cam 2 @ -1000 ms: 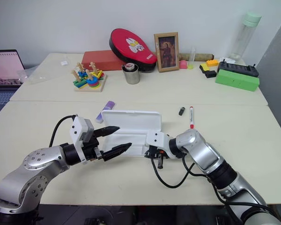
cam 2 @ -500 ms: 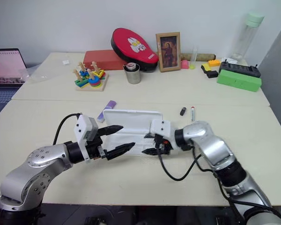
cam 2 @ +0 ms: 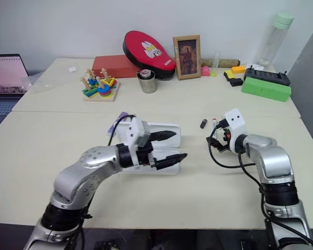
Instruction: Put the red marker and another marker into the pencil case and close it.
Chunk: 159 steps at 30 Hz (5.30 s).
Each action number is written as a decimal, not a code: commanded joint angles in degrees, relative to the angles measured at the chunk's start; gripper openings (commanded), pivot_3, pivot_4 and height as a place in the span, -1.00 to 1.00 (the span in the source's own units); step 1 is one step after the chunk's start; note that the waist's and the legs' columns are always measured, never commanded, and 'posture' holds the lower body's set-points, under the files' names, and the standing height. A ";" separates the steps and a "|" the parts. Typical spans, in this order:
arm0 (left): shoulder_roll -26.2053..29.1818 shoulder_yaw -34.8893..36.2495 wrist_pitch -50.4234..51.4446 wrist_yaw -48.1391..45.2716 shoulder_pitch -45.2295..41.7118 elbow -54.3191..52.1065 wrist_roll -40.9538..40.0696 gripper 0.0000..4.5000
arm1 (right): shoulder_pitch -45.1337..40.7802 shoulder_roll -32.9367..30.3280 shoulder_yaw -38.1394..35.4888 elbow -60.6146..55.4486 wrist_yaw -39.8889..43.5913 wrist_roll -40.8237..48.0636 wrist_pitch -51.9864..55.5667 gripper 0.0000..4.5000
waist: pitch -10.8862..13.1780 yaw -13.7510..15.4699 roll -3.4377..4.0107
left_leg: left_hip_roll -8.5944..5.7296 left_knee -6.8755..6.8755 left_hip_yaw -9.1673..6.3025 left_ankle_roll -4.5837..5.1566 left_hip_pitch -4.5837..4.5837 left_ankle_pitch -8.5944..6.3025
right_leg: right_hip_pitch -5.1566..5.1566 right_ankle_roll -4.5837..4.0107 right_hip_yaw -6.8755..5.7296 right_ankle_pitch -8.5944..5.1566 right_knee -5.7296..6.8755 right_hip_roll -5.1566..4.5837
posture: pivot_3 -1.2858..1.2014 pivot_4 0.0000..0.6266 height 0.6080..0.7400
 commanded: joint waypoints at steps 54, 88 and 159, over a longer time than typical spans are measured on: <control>12.53 44.16 -3.11 -1.77 46.26 -17.30 -5.71 1.00 | -15.44 2.20 35.53 3.88 26.96 -3.56 -32.36 -0.88 | 0.06 0.33 0.10 | 0.01 -0.02 -0.05 -0.01 0.05 -0.02 | 0.02 -0.31 -0.05 -0.27 -0.06 -0.02 | 0.03 -0.52 1.00; 17.03 47.28 4.92 20.88 15.35 0.17 -10.46 1.00 | -22.49 9.64 14.18 -0.08 30.09 12.04 -21.28 0.99 | 0.09 -0.20 0.12 | 0.02 -0.09 -0.13 -0.01 0.05 -0.02 | 0.06 -0.07 -0.12 -0.06 -0.02 0.00 | 0.03 -0.52 1.00; 29.40 25.98 4.09 -15.29 5.23 -5.46 -12.18 -0.47 | -9.04 -12.17 4.22 -14.73 33.08 28.38 -15.09 1.00 | 0.16 -1.13 0.21 | 0.01 -0.11 -0.06 0.00 -0.21 -0.01 | -0.24 -0.03 -0.06 -0.05 0.04 -0.01 | 0.03 -0.52 1.00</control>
